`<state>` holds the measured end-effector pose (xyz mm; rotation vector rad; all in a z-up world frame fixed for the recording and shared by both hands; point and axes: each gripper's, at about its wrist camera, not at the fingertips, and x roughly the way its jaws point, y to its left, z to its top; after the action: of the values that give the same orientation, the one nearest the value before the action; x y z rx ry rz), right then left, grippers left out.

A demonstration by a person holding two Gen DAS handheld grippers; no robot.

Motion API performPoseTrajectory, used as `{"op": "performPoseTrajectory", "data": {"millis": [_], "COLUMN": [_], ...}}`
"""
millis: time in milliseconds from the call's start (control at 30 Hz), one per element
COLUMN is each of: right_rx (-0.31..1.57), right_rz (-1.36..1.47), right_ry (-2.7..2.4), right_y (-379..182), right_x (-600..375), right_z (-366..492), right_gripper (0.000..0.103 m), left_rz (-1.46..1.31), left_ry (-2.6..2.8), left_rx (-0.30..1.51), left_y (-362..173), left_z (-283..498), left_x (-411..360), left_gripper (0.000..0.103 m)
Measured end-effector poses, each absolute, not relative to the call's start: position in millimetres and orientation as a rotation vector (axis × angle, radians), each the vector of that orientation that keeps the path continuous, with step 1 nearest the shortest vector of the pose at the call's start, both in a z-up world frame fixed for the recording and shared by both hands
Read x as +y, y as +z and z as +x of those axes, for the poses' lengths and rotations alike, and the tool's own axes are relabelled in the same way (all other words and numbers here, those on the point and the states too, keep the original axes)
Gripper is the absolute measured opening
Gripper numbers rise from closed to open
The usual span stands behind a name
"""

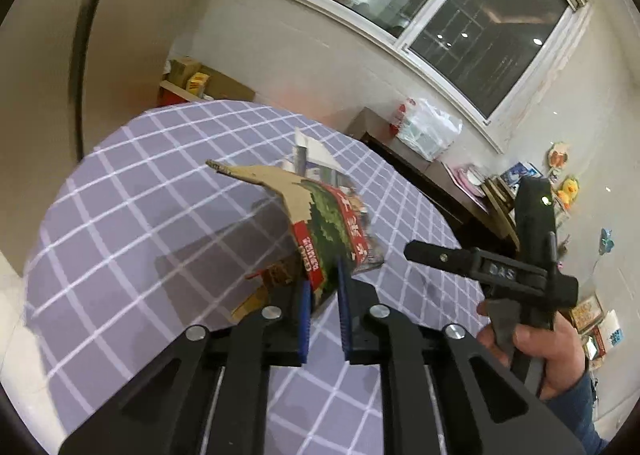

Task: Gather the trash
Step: 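Grasp the folded newspaper with the right tool while the left tool grasps the green-red box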

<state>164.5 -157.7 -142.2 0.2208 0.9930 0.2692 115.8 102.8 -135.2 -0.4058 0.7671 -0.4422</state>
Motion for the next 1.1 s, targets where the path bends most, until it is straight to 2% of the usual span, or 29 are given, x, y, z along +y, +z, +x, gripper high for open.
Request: {"op": "performPoseTrajectory", "data": {"millis": [233, 300, 333, 367, 400, 433, 467, 533, 567, 667, 733, 800, 867, 1100], "right_rx": [1.014, 1.022, 1.032, 1.038, 1.039, 1.032, 1.031, 1.033, 1.035, 1.031, 1.023, 1.021, 1.023, 0.998], "right_rz": [0.151, 0.119, 0.105, 0.103, 0.101, 0.086, 0.075, 0.056, 0.037, -0.012, -0.03, -0.075, -0.108, -0.164], "right_ry": [0.344, 0.355, 0.356, 0.357, 0.358, 0.359, 0.359, 0.358, 0.355, 0.356, 0.364, 0.361, 0.345, 0.288], "right_y": [-150.5, -153.8, -156.8, -159.4, -161.1, -161.2, -161.6, -161.7, -161.8, -161.5, -160.0, -162.1, -166.5, -168.0], "right_x": [-113.2, -103.6, -99.4, -97.2, -96.0, -93.6, -92.4, -90.6, -88.0, -80.4, -76.4, -69.4, -64.5, -57.4], "right_z": [185.5, 188.6, 190.9, 192.8, 193.8, 195.3, 197.0, 199.3, 200.5, 199.5, 196.0, 194.5, 195.2, 191.7], "right_gripper": [0.097, 0.097, 0.097, 0.097, 0.097, 0.097, 0.097, 0.097, 0.097, 0.097, 0.097, 0.097, 0.097, 0.097], "left_rz": [-0.421, -0.422, -0.421, -0.416, -0.418, -0.431, -0.441, -0.454, -0.46, -0.462, -0.464, -0.445, -0.426, -0.412], "left_ry": [-0.357, -0.34, -0.328, -0.321, -0.316, -0.314, -0.319, -0.33, -0.338, -0.355, -0.369, -0.373, -0.359, -0.313], "left_rx": [0.746, 0.746, 0.747, 0.754, 0.759, 0.753, 0.745, 0.761, 0.766, 0.812, 0.809, 0.798, 0.787, 0.761], "left_y": [-132.8, -133.1, -134.7, -136.2, -137.8, -139.5, -140.9, -146.3, -149.2, -157.2, -158.3, -155.4, -152.6, -146.9], "left_z": [104.0, 106.4, 108.4, 111.7, 114.2, 117.3, 118.7, 127.6, 131.3, 140.0, 140.2, 137.7, 135.0, 128.0], "left_x": [127.1, 130.2, 129.9, 127.5, 126.5, 125.5, 126.0, 123.3, 122.4, 118.5, 119.2, 115.9, 114.4, 120.1], "left_gripper": [0.011, 0.016, 0.02, 0.037, 0.063, 0.073, 0.077, 0.077, 0.076, 0.032, 0.026, 0.011, 0.005, 0.004]}}
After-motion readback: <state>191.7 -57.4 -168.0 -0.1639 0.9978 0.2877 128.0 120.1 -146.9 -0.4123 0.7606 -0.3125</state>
